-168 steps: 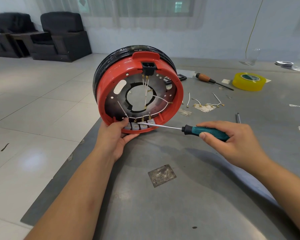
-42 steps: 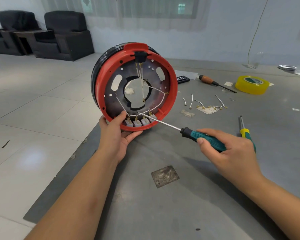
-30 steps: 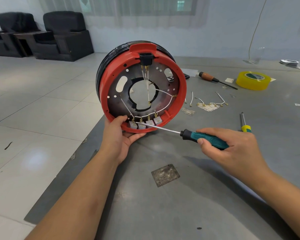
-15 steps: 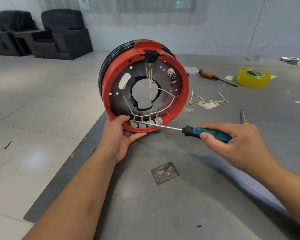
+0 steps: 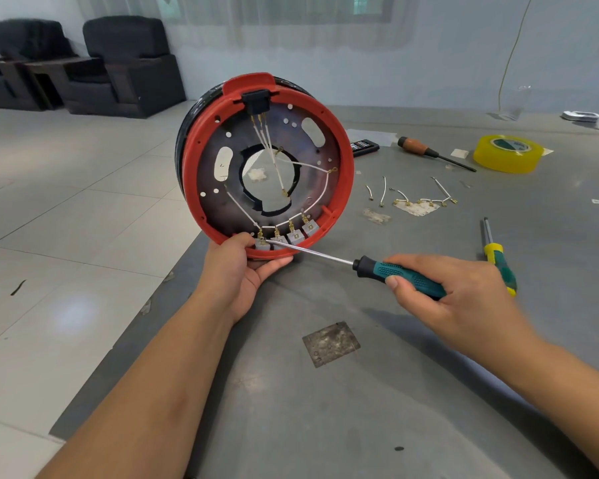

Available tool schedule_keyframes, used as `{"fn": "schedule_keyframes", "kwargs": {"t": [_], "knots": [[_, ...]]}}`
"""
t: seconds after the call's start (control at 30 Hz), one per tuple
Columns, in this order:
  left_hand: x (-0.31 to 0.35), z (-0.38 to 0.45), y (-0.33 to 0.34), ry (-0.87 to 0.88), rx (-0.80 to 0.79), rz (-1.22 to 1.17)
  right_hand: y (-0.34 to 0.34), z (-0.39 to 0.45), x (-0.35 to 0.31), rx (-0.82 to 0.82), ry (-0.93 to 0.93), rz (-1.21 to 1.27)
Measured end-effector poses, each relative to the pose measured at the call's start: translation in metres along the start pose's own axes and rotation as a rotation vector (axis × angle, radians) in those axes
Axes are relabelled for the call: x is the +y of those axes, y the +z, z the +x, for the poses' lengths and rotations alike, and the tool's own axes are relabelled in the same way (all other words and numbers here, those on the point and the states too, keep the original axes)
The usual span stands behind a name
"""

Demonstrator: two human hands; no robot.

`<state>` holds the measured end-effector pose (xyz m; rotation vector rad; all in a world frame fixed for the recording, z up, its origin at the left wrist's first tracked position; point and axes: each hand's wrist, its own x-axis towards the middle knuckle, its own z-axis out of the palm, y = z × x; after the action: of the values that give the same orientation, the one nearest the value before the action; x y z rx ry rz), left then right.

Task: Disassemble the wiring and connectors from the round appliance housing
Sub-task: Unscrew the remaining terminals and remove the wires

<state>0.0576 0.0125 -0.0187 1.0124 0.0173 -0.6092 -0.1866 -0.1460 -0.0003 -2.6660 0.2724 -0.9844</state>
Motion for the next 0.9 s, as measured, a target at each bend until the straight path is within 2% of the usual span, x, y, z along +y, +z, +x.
{"fn": "schedule_keyframes", "kwargs": {"t": [0.37,0.9], "knots": [[-0.001,0.000,0.003,0.020,0.046,-0.043,0.011,-0.009,-0.008,-0.012,-0.034,-0.056],[0.003,0.002,0.002,0.032,0.074,-0.062,0.030,-0.020,-0.015,0.077,-0.103,-0.131]]}}
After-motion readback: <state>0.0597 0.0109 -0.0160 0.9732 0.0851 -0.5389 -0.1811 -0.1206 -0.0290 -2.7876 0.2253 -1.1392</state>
